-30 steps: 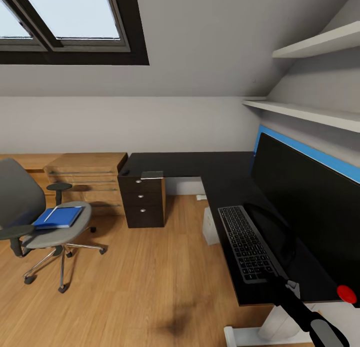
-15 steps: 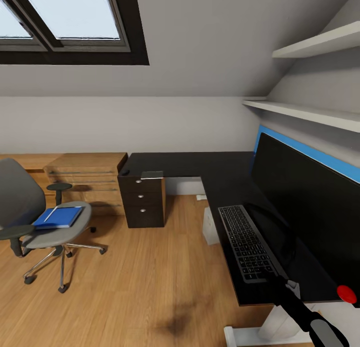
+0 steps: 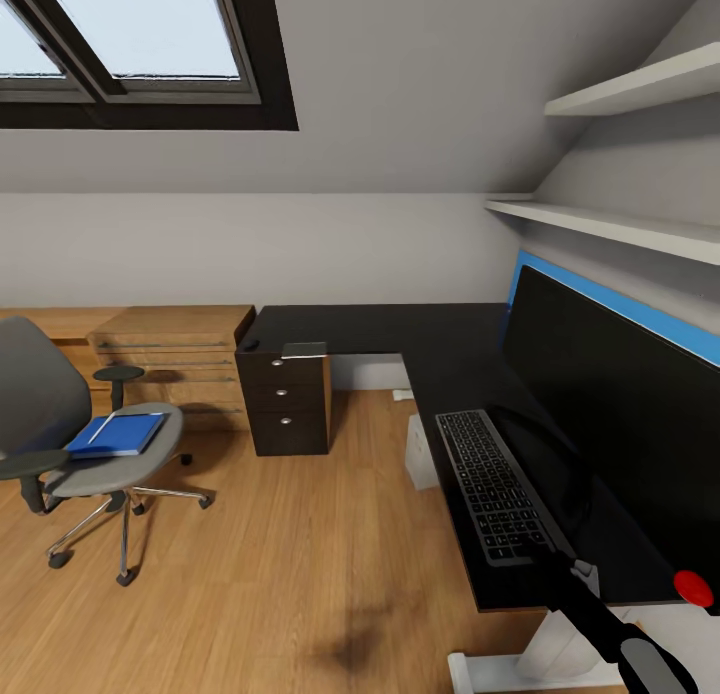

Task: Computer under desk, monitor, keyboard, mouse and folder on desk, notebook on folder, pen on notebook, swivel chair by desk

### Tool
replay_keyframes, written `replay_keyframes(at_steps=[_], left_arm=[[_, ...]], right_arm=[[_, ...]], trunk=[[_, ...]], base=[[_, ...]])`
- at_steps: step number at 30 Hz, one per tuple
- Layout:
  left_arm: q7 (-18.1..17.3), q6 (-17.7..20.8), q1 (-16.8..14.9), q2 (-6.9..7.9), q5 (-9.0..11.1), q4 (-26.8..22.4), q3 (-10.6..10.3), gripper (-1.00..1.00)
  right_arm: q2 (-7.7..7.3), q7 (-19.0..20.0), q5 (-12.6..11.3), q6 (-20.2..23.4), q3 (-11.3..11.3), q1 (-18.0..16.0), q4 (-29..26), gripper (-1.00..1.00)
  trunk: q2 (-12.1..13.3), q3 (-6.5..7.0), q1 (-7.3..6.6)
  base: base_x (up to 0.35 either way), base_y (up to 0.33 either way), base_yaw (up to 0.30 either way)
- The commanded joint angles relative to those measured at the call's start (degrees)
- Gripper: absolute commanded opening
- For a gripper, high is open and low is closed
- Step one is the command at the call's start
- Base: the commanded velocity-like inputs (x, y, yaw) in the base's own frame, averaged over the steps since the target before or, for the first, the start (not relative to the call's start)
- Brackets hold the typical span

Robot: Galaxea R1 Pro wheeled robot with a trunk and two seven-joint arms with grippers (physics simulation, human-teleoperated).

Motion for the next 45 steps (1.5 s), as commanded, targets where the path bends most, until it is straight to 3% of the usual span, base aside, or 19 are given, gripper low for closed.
replay_keyframes(at_steps=[1,45], left_arm=[[-0.31,-0.16,-0.04,0.01,-0.33,0.05,0.52,1.00],[-0.31,-0.16,-0.05,-0.08,-0.33,0.05,0.52,1.00]], right_arm=[[0.01,-0.01,-0.41,0.48,-0.13,-0.04,0.01,-1.00],[0.10,-0.59,-0.50,0.41,-0.04,-0.04,0.15,-1.00]], trunk=[[-0.04,-0.06,0.00],[-0.04,-0.06,0.00]], base=[[0.000,0.000,0.000],[0.041,0.000,0.000]])
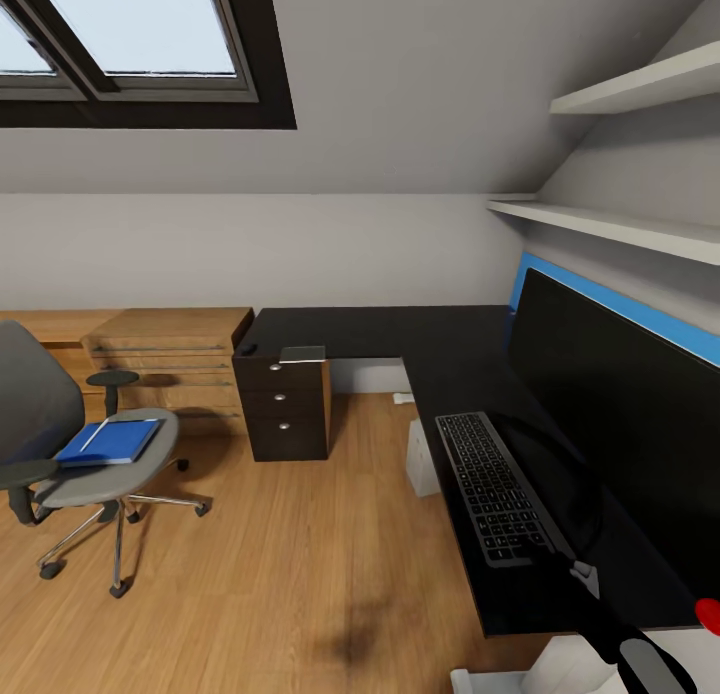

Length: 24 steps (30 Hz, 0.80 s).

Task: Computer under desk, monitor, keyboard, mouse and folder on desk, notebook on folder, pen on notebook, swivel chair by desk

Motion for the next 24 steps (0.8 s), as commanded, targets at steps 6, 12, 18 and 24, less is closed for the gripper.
replay_keyframes(at_steps=[6,12,18,24], left_arm=[[-0.31,-0.16,-0.03,0.01,-0.33,0.05,0.52,1.00],[-0.33,-0.16,-0.04,0.01,-0.33,0.05,0.52,1.00],[-0.39,-0.16,-0.04,0.01,-0.33,0.05,0.52,1.00],[-0.34,-0.15,-0.04,0.01,-0.33,0.05,0.52,1.00]], right_arm=[[0.14,-0.04,-0.41,0.48,-0.16,-0.04,0.06,-1.00],[0.65,-0.04,-0.41,0.48,-0.40,-0.04,0.01,-1.00],[0.71,-0.04,-0.41,0.48,-0.43,-0.04,0.02,-1.00],[0.72,-0.04,-0.41,-0.18,-0.43,-0.04,0.04,-1.00]], trunk=[[-0.04,-0.06,0.00],[-0.04,-0.06,0.00],[-0.04,-0.06,0.00],[-0.04,-0.06,0.00]], base=[[0.000,0.000,0.000],[0.000,0.000,0.000],[0.000,0.000,0.000],[-0.055,-0.062,0.000]])
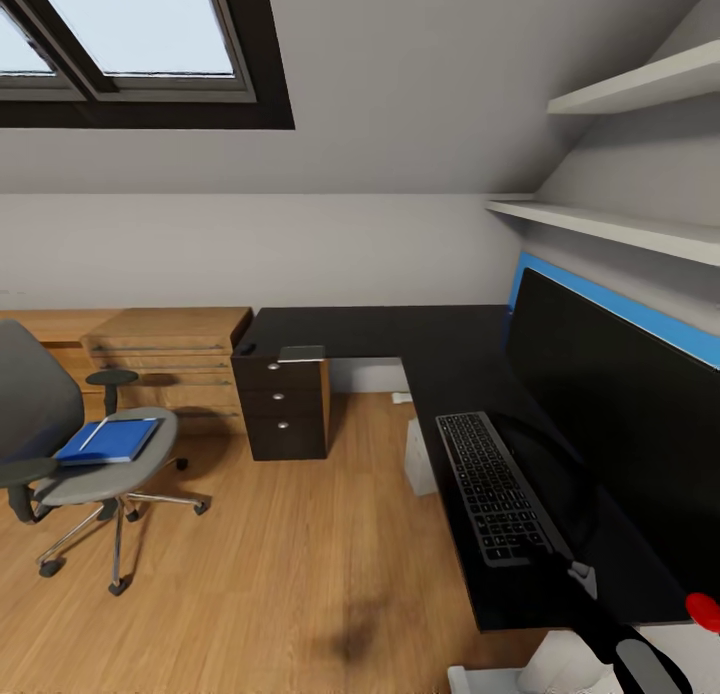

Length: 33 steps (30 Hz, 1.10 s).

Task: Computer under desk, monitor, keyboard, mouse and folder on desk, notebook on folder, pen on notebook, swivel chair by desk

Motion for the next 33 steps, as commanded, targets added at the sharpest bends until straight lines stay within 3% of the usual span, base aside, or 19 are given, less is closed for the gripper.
replay_keyframes(at_steps=[1,33], left_arm=[[-0.29,-0.17,-0.04,0.01,-0.33,0.05,0.51,1.00],[-0.19,-0.33,-0.04,-0.09,-0.27,0.05,0.59,1.00]], right_arm=[[0.01,0.00,-0.39,-0.08,-0.10,-0.04,0.03,-1.00],[0.10,0.00,-0.39,-1.59,0.27,-0.04,0.05,-1.00]], trunk=[[-0.04,-0.06,-0.01],[-0.04,-0.06,-0.01]], base=[[-0.048,-0.144,0.000],[-0.003,0.008,0.000]])
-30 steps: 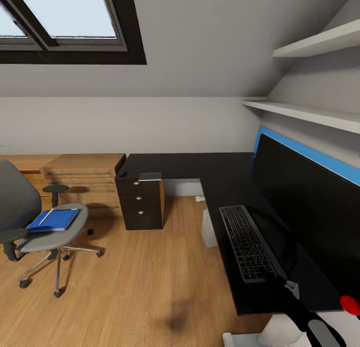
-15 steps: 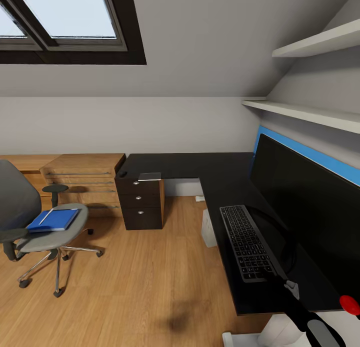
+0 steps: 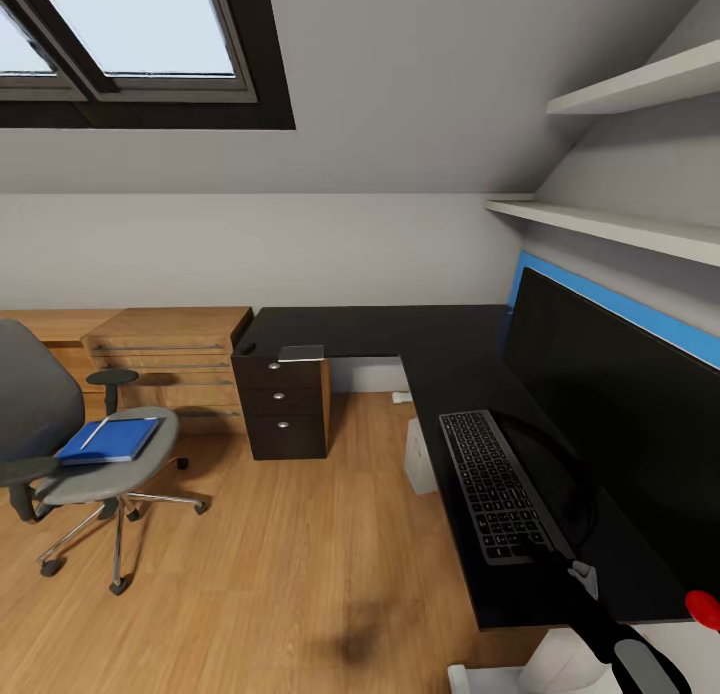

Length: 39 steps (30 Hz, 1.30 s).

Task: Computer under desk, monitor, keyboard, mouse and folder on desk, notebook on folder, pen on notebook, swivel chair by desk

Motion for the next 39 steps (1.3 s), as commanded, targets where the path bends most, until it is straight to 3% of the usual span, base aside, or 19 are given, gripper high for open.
replay_keyframes(at_steps=[1,15,39], left_arm=[[-0.22,-0.14,-0.04,-0.05,-0.31,0.05,0.56,1.00],[-0.04,-0.04,-0.04,-0.39,-0.20,0.05,0.71,1.00],[-0.04,0.00,-0.02,-0.41,-0.18,0.05,0.80,1.00]], right_arm=[[0.01,0.01,-0.44,0.50,-0.14,-0.04,0.01,-1.00],[0.01,0.01,-0.44,0.50,-0.10,-0.04,0.01,-1.00],[0.01,0.01,-0.41,0.50,-0.08,-0.04,0.03,-1.00]], trunk=[[-0.04,-0.06,0.00],[-3.25,-1.50,1.76],[-4.85,-2.22,2.64]], base=[[0.000,0.000,0.000],[0.000,0.000,0.000],[0.000,0.000,0.000]])
